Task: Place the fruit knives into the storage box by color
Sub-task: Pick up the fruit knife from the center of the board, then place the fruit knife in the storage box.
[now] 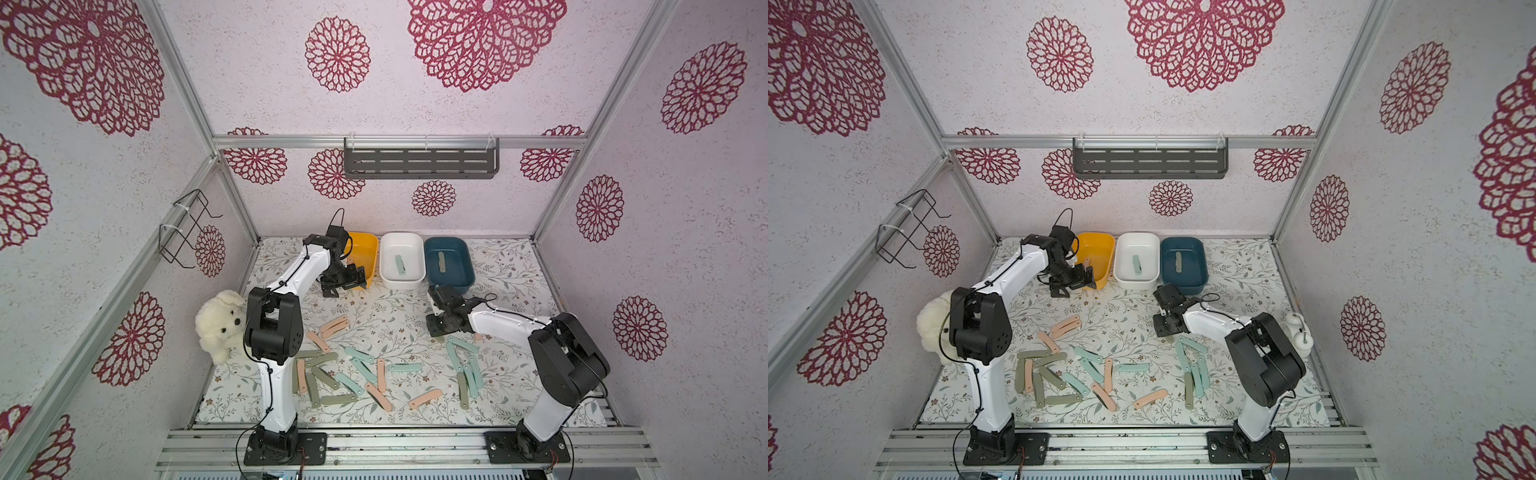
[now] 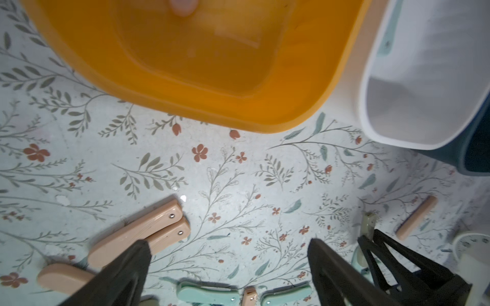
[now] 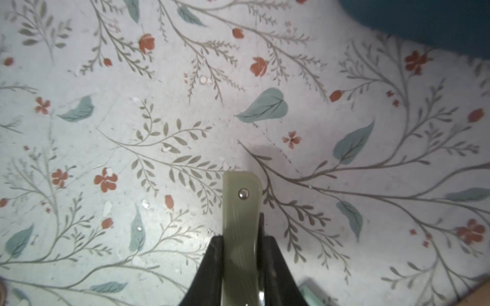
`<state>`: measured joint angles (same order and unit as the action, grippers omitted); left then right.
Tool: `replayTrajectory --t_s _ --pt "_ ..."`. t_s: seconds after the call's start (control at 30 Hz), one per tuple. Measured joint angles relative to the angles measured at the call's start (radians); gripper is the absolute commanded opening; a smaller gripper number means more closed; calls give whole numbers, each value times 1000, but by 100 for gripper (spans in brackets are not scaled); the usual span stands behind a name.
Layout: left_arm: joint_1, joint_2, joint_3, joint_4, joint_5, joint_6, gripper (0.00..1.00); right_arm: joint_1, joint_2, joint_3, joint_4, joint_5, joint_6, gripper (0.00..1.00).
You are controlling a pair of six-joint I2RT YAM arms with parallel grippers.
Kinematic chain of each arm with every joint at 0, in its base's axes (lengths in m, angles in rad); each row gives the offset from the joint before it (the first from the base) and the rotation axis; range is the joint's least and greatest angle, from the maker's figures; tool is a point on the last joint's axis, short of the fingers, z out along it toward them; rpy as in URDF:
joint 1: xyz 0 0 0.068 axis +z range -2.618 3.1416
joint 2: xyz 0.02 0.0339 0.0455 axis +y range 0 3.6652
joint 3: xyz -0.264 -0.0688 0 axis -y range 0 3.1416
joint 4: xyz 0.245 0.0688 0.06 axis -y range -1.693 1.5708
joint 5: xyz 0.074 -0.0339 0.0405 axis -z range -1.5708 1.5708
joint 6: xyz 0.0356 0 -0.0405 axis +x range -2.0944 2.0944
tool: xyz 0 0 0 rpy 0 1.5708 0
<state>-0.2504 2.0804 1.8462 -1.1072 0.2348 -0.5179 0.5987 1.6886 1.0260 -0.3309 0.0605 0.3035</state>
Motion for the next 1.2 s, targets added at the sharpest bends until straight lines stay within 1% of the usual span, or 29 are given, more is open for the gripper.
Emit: replayTrajectory --t_s 0.1,0.23,0.37,0.5,0.7,0.87,1.03,1.2 --pt "-1 21 80 -5 46 -17 97 -13 -46 22 -12 0 7 11" --pt "-2 29 93 11 76 -38 97 -33 -75 70 -16 -3 12 10" --pt "-1 76 158 0 66 -40 97 -46 -60 147 -41 -6 11 10" --pt "6 80 185 0 46 -43 97 -65 -9 264 -54 -13 10 10" --pt "38 93 288 -13 2 -58 97 -123 121 473 -70 -20 3 10" --pt "84 163 407 -13 -19 -71 97 -173 280 637 -77 -34 0 10" --pt "127 211 422 -6 -23 -89 97 -214 454 785 -98 -39 -13 10" --pt "154 216 391 17 -24 -101 97 -245 615 937 -129 -40 -23 10"
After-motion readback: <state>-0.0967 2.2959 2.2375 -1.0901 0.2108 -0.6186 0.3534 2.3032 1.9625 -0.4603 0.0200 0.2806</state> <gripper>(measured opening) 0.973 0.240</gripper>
